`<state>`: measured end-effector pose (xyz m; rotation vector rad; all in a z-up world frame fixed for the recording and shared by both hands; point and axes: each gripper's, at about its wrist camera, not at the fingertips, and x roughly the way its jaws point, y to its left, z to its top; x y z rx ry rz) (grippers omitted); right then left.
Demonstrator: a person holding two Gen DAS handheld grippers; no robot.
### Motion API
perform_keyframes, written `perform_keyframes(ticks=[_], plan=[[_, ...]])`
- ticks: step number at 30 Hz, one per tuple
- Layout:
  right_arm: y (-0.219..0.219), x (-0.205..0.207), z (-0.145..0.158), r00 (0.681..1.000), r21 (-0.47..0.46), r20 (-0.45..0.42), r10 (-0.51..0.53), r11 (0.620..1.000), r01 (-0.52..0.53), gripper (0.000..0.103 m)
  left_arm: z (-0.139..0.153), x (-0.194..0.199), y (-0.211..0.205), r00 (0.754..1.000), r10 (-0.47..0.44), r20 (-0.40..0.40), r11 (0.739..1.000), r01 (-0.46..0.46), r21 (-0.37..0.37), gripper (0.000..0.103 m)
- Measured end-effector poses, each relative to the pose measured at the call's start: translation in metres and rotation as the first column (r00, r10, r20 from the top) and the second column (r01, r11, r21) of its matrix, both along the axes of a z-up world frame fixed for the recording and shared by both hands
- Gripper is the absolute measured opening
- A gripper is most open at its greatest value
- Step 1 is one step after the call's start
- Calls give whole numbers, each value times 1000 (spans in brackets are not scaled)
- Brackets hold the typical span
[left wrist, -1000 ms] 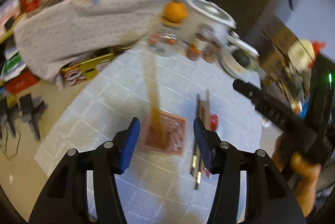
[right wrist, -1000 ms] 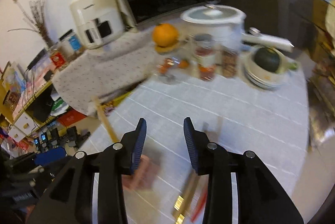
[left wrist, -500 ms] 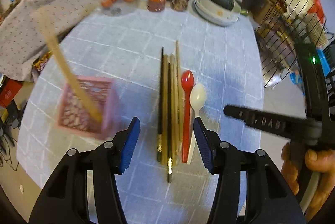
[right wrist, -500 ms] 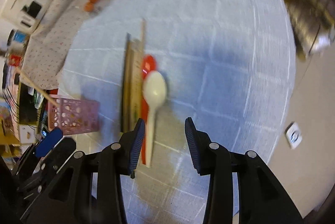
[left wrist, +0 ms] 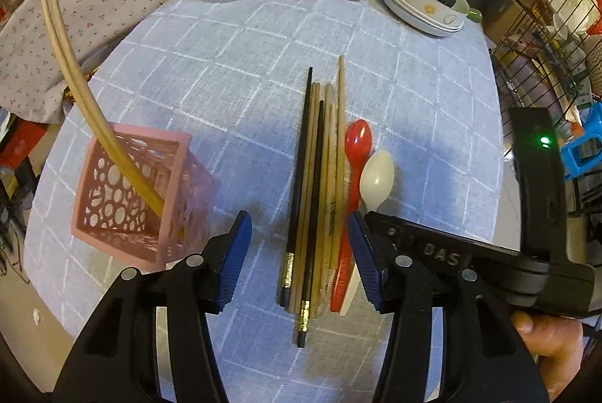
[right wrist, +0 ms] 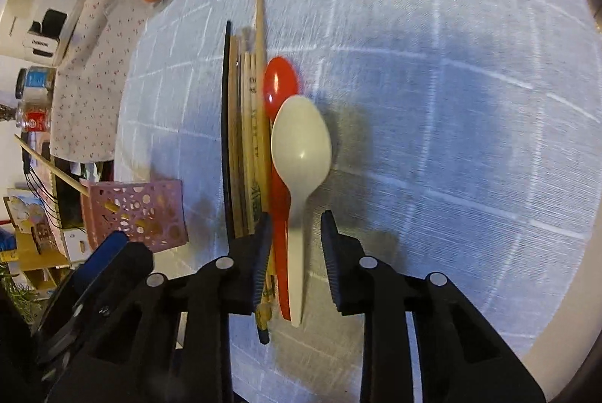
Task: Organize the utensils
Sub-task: 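Grasp the white spoon handle with the right gripper while the left gripper returns to the utensils, then grasp the red plastic spoon by its handle with the left gripper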
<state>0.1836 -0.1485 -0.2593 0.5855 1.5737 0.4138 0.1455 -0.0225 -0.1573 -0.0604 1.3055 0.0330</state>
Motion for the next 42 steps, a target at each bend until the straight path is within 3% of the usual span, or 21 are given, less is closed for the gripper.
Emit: perform_keyframes(ticks=[2, 4, 9, 13, 19, 28, 34, 38, 42], plan=[[6, 1, -5, 1000, -17, -14, 13, 1000, -13, 14, 0, 1, 2, 1000, 4, -2, 1000, -4, 1, 51], [11, 2, -8, 1000, -24, -13, 26, 999, -27, 10, -2, 2, 5, 1000, 9, -9, 1000, -10, -8, 51], [0, 1, -3, 1000, -28, -26, 15, 999, -15, 10, -7, 6, 4, 1000, 13, -25, 1000, -14, -11, 51], [-16, -1, -2, 999, -27, -48, 3, 1000, -4, 9, -18, 19, -12, 998, -32, -51, 999, 33, 19, 51], [-36, -7, -9, 998, -44, -67, 16, 999, -19, 10, -49, 36, -32, 986, -51, -160, 998, 55, 24, 50], [-47, -11, -16, 996, -53, -83, 34, 998, -39, 10, -79, 67, -68, 969, -85, -232, 983, 120, 141, 24], [-39, -8, -16, 995, -68, -83, 52, 996, -58, 10, -88, 74, -94, 960, -113, -255, 944, 184, 275, 7], [-38, -6, -16, 995, -81, -82, 60, 995, -66, 10, -87, 80, -102, 960, -101, -261, 934, 182, 308, 6], [-37, -7, -15, 995, -90, -72, 73, 993, -79, 10, -85, 75, -107, 960, -93, -265, 950, 165, 264, 6]])
